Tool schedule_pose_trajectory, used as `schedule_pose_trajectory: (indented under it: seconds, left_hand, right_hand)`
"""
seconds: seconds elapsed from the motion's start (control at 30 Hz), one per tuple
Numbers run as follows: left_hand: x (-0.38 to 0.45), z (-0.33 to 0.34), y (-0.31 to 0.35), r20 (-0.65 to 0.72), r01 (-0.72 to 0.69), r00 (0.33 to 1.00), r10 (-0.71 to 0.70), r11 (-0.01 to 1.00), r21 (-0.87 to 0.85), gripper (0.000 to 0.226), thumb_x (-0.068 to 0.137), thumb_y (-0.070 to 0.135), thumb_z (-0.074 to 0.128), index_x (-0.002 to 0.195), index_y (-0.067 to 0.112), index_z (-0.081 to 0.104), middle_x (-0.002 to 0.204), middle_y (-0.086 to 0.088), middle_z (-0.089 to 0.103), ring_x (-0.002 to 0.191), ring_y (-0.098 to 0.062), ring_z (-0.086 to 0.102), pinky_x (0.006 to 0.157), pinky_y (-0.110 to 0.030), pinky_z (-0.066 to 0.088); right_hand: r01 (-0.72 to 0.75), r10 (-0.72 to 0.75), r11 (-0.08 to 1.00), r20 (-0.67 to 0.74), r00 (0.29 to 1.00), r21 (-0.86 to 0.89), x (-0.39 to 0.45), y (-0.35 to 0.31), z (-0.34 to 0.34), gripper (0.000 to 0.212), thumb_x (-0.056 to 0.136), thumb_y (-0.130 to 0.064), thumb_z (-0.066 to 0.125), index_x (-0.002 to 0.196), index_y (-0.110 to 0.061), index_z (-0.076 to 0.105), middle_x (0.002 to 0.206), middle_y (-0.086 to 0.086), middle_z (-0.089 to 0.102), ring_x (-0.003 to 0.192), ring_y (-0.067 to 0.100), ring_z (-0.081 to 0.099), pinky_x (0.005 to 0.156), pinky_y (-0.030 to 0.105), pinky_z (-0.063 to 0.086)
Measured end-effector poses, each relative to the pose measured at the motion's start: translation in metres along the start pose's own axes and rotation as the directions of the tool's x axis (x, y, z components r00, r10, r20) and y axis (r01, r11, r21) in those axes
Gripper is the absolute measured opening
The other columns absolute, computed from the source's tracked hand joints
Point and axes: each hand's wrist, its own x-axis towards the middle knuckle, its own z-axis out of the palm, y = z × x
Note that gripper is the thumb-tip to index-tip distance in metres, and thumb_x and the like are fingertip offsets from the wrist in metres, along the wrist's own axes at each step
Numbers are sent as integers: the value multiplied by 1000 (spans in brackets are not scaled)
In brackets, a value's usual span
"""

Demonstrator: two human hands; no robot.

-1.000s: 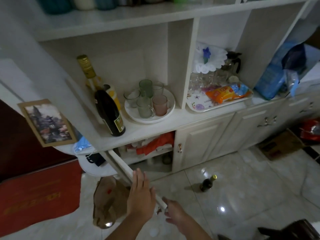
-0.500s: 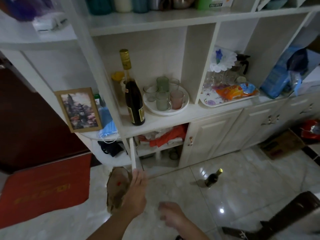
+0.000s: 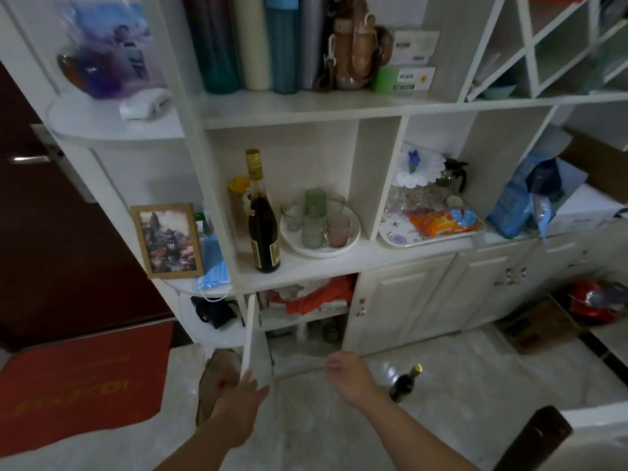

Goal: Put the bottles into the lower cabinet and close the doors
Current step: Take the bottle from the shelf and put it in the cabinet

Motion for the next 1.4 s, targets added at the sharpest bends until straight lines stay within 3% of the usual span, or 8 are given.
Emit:
schedule_pose_trajectory:
  seconds: [0.13, 0.23, 0.3, 0.43, 0.7, 0.83, 0.97, 1.4]
  left_hand:
    - [-11, -24, -1, 1, 127, 991, -133, 949, -290, 67, 93, 16, 51, 152, 26, 21, 161, -7, 16, 146, -26, 25, 116, -33, 26]
    - [-1, -62, -2, -120, 175, 957, -266, 852, -493, 95, 86, 29, 63, 152, 32, -5, 142, -12, 51, 106, -19, 56, 90, -29, 47]
    - [4, -98, 1, -243, 128, 900, -361, 753, -645, 105, 83, 28, 68, 151, 33, -13, 137, -5, 56, 106, -18, 61, 84, -26, 49]
    - [8, -177, 13, -484, -99, 734, -476, 631, -770, 104, 80, 24, 75, 154, 26, 2, 148, -1, 45, 131, -19, 48, 98, -23, 38]
    - [53, -293, 1, -531, -207, 587, -611, 521, -828, 96, 82, 27, 72, 152, 14, 7, 157, -7, 30, 142, -26, 33, 112, -36, 29]
    - [84, -319, -22, -417, -160, 632, -653, 417, -895, 103, 84, 37, 69, 152, 23, -7, 155, -8, 35, 131, -34, 47, 104, -45, 41]
    - [111, -330, -49, -351, -159, 678, -646, 337, -928, 59, 83, 35, 69, 131, 27, 36, 121, 1, 58, 118, -32, 57, 99, -47, 46]
    - [115, -315, -43, -486, -137, 663, -569, 546, -826, 22, 87, 29, 65, 91, 14, 50, 78, -1, 57, 83, -26, 59, 76, -38, 48]
  right_hand:
    - [35, -35, 999, 4, 999, 26, 9, 1, -39, 28, 89, -20, 55, 112, -15, 69, 115, 5, 69, 106, 21, 64, 91, 28, 48]
    - [98, -98, 995, 5, 995, 8, 18, -4, -65, 28, 89, -20, 57, 112, -10, 68, 112, 9, 71, 102, 21, 65, 89, 30, 49]
    - [150, -150, 989, 0, 989, -8, 24, -15, -80, 24, 87, -22, 58, 105, -10, 70, 106, 8, 72, 96, 20, 65, 86, 29, 49]
    - [237, -237, 972, -19, 971, -4, 51, -35, -95, 24, 77, -17, 64, 62, -33, 56, 68, -13, 56, 68, 6, 55, 61, 19, 42]
    - [222, -225, 974, 60, 972, 51, 109, -81, -95, 32, 79, -18, 74, 108, -18, 61, 95, -2, 67, 96, 14, 63, 88, 28, 54]
    - [175, -181, 981, 65, 981, 85, 133, -95, -90, 45, 80, -19, 72, 122, -16, 56, 104, 3, 68, 95, 14, 65, 75, 16, 50]
    - [146, -154, 985, 92, 984, 94, 152, -105, -86, 49, 77, -22, 76, 121, -18, 54, 109, 2, 65, 97, 16, 64, 81, 24, 55]
    - [155, -173, 967, 74, 982, 204, 167, -112, -76, 101, 54, -28, 89, 140, -28, 36, 122, -6, 53, 111, 18, 56, 96, 40, 54]
